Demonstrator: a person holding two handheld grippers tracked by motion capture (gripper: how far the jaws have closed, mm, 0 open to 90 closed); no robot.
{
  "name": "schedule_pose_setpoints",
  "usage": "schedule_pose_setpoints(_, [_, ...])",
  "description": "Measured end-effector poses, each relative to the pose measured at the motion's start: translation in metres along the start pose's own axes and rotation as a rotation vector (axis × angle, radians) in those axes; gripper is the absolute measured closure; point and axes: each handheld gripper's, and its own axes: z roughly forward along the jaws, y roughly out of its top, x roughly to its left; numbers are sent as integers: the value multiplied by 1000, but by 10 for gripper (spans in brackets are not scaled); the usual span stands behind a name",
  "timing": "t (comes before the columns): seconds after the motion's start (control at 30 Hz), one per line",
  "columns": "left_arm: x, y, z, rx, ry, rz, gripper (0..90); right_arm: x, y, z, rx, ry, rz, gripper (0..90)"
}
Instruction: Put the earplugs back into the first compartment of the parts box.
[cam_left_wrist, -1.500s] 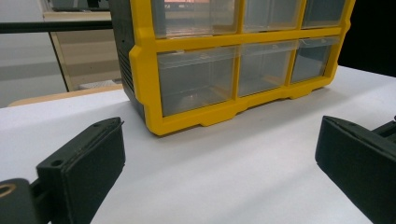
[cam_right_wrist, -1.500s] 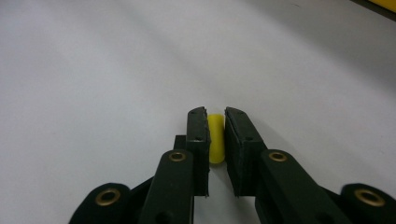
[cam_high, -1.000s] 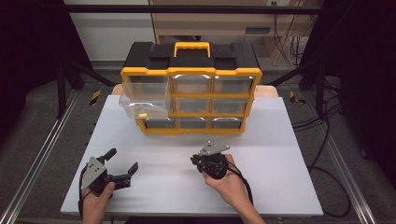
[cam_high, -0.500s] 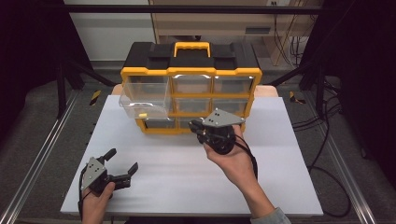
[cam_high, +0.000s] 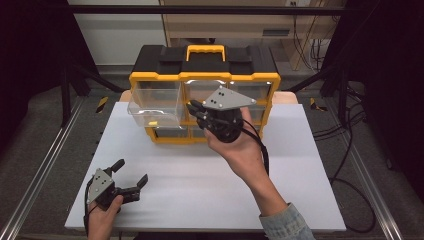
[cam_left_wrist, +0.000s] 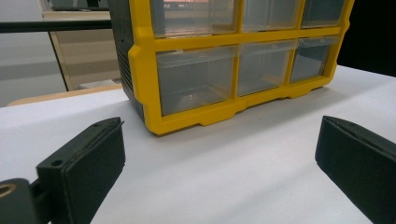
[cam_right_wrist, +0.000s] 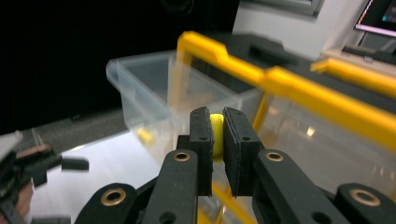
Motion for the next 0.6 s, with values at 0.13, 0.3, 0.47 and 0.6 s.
schedule_pose_setpoints(0.13, [0,0,1,2,1,0,12,0,17,5,-25,5,0,828])
schedule_pose_setpoints(0.3, [-1,0,0,2,-1,3,12,1,31,17,-53,26,23,828])
schedule_pose_setpoints(0.47, [0,0,0,2,0,1,12,6,41,28,-59,44,21,828])
schedule_pose_setpoints(0.6, [0,0,0,0,0,-1,12,11,47,39,-47,58,11,827])
